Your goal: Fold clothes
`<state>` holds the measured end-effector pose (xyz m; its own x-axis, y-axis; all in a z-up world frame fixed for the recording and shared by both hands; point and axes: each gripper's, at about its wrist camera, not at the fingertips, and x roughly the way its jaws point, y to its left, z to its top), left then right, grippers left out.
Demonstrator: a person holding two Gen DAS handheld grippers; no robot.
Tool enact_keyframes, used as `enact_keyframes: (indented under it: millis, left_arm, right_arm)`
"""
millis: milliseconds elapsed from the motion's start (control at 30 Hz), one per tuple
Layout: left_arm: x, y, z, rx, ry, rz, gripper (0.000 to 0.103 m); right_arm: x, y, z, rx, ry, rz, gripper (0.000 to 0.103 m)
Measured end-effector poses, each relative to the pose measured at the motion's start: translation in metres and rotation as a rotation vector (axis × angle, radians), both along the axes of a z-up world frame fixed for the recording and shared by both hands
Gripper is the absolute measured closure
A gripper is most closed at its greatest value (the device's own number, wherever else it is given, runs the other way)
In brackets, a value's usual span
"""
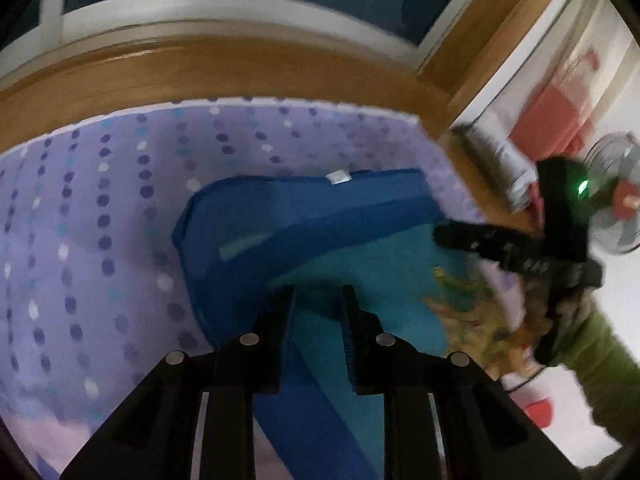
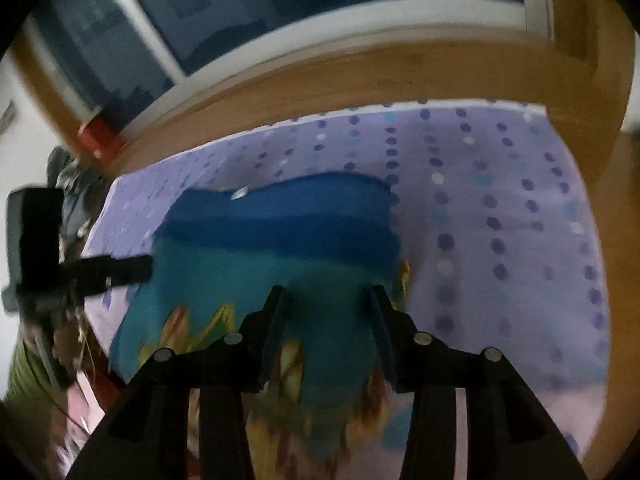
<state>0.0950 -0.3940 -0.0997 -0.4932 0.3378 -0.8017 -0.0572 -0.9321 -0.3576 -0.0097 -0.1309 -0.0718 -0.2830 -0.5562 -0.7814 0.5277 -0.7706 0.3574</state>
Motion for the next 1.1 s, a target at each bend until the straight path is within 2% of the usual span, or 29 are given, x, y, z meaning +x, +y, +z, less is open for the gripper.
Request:
enact_keyframes:
  millis: [33,67,100,167,300,367,500,567,633,700,800,900,967,1000,1033,1100]
  left_arm:
    - [-0.006,0.001,-0.006,-0.017,-0.018,0.001,0.083]
    - [-0.013,0.002,-0.011,-0.013,-0.030,-0.003,0.083]
    - [-0.017,0.002,-0.014,-0.007,-0.033,-0.004,0.083]
    - [-0.029,0.002,-0.021,0.005,-0.025,0.001,0.083]
    - [-0.042,0.005,-0.022,0.007,-0.018,0.003,0.083]
    - [-0.036,0.002,-0.011,0.014,-0.005,0.007,0.083]
    - [-0.028,-0.010,0.008,0.006,0.052,0.033,0.082]
    - [-0.035,-0.016,0.003,-0.005,0.022,0.047,0.081]
    - [-0.046,-0.017,-0.012,0.010,-0.027,0.049,0.081]
    - [-0.053,-0.015,-0.028,0.007,-0.049,0.053,0.081]
    - [-0.050,-0.016,-0.025,0.019,-0.035,0.075,0.081]
    - [-0.040,-0.021,-0.015,0.036,-0.043,0.099,0.081]
    - [-0.021,-0.030,-0.003,0.073,-0.042,0.119,0.081]
    - [-0.009,-0.035,0.000,0.108,-0.034,0.123,0.075]
    - [0.003,-0.039,0.003,0.142,-0.027,0.127,0.070]
    - [0.026,-0.046,0.005,0.221,-0.028,0.131,0.048]
  right_arm:
    - [-0.004,-0.004,-0.004,-0.012,-0.012,-0.010,0.084]
    - [-0.006,-0.006,-0.006,-0.013,-0.008,-0.025,0.098]
    - [-0.006,-0.007,-0.005,-0.003,0.011,-0.052,0.099]
    - [-0.009,-0.005,-0.006,0.024,0.055,-0.114,0.099]
    - [-0.023,0.001,-0.024,0.034,0.012,-0.140,0.099]
    - [-0.018,0.005,-0.012,0.040,0.043,-0.140,0.098]
    - [0.013,0.017,0.025,0.038,0.168,-0.123,0.094]
    - [0.034,0.017,0.035,0.036,0.212,-0.082,0.094]
    - [0.049,0.014,0.033,0.027,0.209,-0.030,0.094]
    - [0.053,0.005,0.017,0.073,0.183,0.008,0.094]
    - [0.046,0.000,-0.015,0.118,0.137,0.015,0.094]
    - [0.039,0.013,-0.007,0.077,0.089,-0.022,0.094]
    - [0.038,0.025,0.006,0.069,0.095,-0.050,0.087]
    - [0.038,0.032,0.010,0.050,0.098,-0.064,0.072]
    - [0.037,0.041,0.014,0.025,0.097,-0.079,0.049]
    - [0.037,0.057,0.023,-0.026,0.096,-0.109,0.022]
